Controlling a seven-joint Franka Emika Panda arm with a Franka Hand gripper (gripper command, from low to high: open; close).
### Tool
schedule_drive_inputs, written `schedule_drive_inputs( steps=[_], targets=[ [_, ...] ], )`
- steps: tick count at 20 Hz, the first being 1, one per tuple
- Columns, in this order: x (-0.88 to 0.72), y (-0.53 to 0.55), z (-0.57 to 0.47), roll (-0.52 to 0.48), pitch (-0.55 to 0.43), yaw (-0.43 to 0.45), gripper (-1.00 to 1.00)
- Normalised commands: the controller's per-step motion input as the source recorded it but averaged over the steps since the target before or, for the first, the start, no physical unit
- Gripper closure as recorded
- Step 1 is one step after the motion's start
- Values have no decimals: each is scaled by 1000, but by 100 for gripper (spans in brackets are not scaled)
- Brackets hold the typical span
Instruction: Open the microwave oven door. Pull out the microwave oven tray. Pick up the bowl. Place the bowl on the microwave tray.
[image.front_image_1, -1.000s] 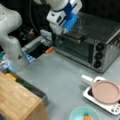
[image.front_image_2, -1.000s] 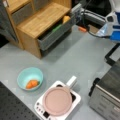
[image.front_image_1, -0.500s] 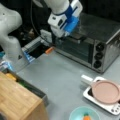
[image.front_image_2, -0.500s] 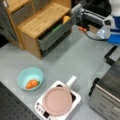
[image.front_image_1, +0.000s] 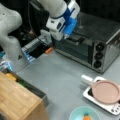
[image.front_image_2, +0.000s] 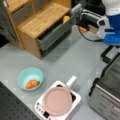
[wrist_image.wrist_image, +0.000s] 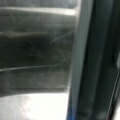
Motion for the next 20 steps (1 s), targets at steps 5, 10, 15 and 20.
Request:
schedule_drive_inputs(
  steps=[5, 10, 15, 20],
  targets=[
    [-69, -266, -256, 326, -24, 35, -100],
    [5, -105, -214, 241, -43, 31, -100],
    [145, -215, -250, 223, -68, 79, -100],
    [199, -388, -230, 236, -61, 116, -100]
  ],
)
